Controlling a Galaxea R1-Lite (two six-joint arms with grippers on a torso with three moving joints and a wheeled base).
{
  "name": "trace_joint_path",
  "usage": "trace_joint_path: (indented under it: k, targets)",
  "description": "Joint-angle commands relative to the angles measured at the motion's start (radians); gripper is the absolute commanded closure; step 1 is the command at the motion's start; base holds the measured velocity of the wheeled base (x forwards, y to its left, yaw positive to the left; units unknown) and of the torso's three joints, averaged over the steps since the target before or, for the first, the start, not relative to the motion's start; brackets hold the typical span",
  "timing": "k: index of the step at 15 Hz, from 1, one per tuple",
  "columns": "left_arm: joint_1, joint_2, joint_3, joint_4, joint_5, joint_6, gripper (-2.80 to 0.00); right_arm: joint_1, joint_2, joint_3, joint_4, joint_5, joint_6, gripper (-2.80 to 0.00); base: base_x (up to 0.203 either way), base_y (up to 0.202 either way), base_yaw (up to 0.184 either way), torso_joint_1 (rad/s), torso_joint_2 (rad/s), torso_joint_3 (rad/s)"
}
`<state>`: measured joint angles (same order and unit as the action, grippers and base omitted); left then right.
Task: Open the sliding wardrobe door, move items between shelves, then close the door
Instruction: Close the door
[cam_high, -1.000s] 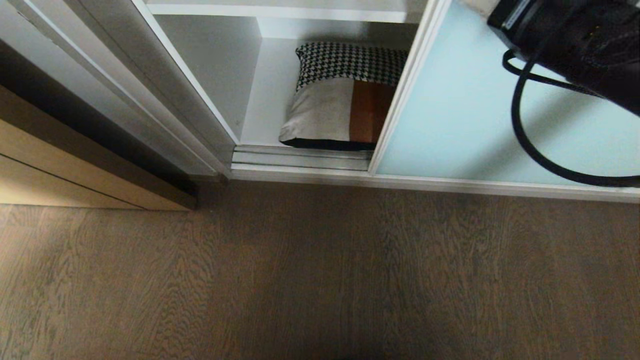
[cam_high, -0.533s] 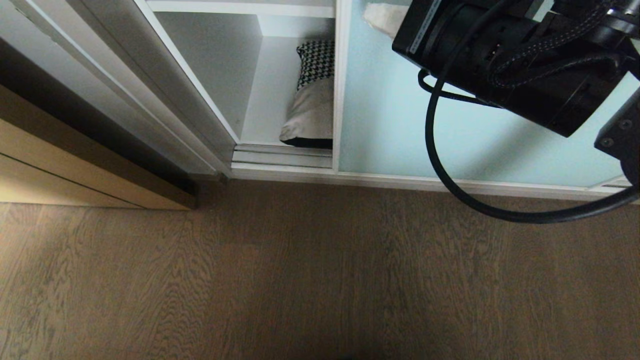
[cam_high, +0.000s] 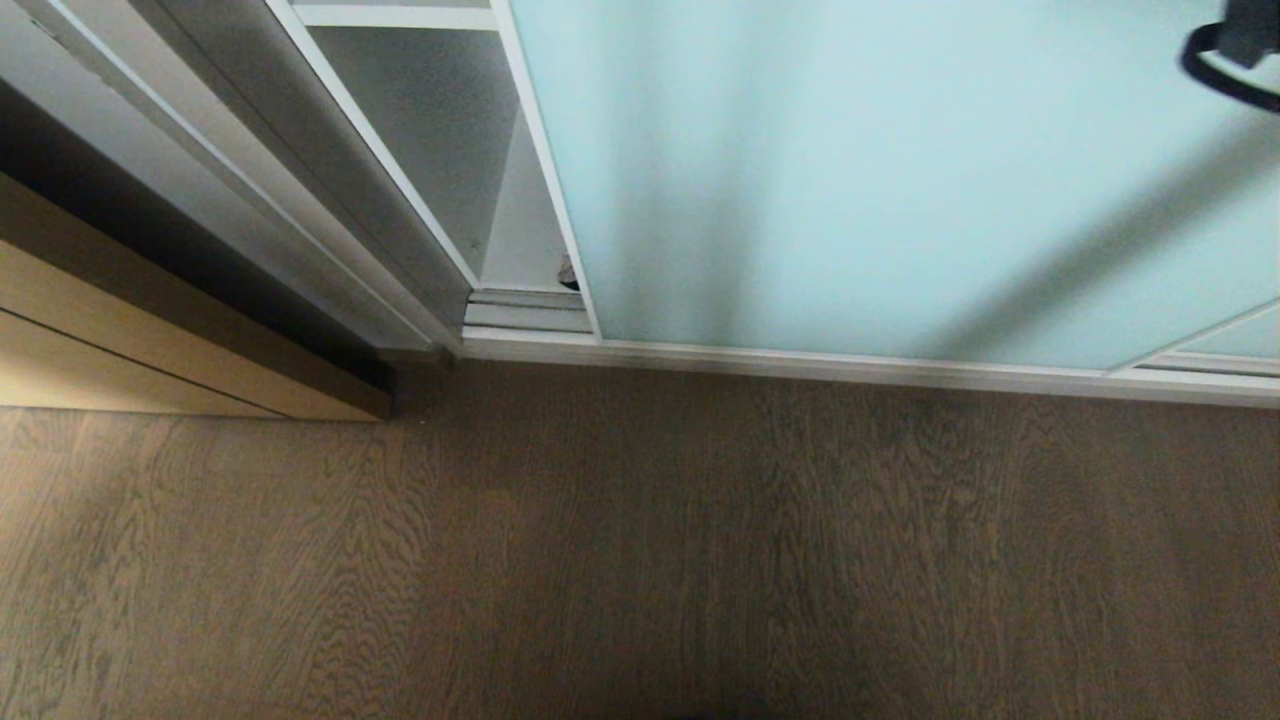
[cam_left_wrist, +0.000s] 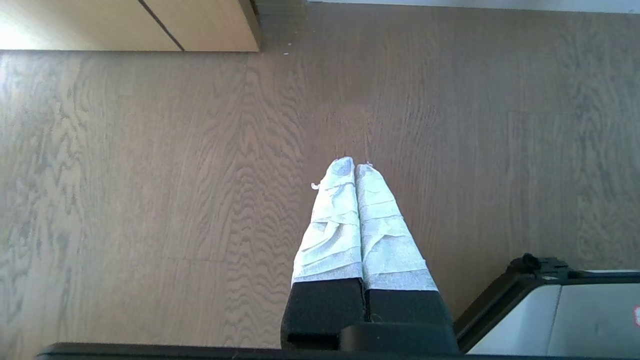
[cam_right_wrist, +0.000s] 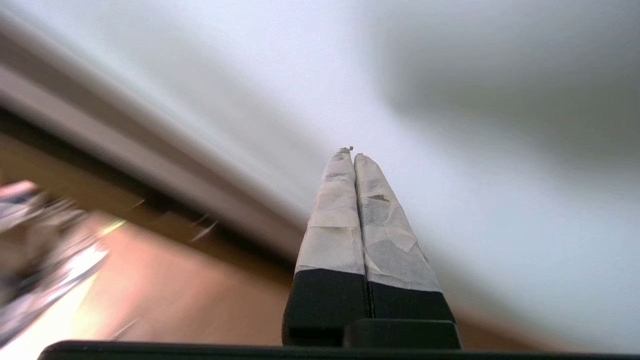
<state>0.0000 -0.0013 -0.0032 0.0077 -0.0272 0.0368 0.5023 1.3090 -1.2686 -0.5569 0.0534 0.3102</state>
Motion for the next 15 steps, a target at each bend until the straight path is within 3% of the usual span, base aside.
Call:
trace_joint_path:
  k: [1,8,10,12,13,15]
  targets:
    - [0.0,0.001,0.0,0.0,0.0,0.0,0.0,-0.223,-0.206,0.086,0.004,0.001,0.0,0.0,0.0,0.0,0.0,0.0,0.0,0.0]
    - [0.0,0.001,0.0,0.0,0.0,0.0,0.0,-1.022,-0.37,0.239,0.02,-0.002,-0.044,0.0,0.0,0.0,0.0,0.0,0.0,0.0]
    - [0.0,0.001,0.0,0.0,0.0,0.0,0.0,-1.18,-0.382,0.291,0.025,-0.004,-0.05,0.0,0.0,0.0,0.0,0.0,0.0,0.0]
    - [0.0,0.001,0.0,0.0,0.0,0.0,0.0,-1.199,-0.419,0.343,0.045,-0.004,-0.07,0.0,0.0,0.0,0.0,0.0,0.0,0.0]
    - [0.0,0.001,0.0,0.0,0.0,0.0,0.0,-1.148,-0.444,0.359,0.064,-0.003,-0.091,0.0,0.0,0.0,0.0,0.0,0.0,0.0]
    - [0.0,0.001,-0.001,0.0,0.0,0.0,0.0,-0.947,-0.511,0.4,0.111,-0.003,-0.149,0.0,0.0,0.0,0.0,0.0,0.0,0.0]
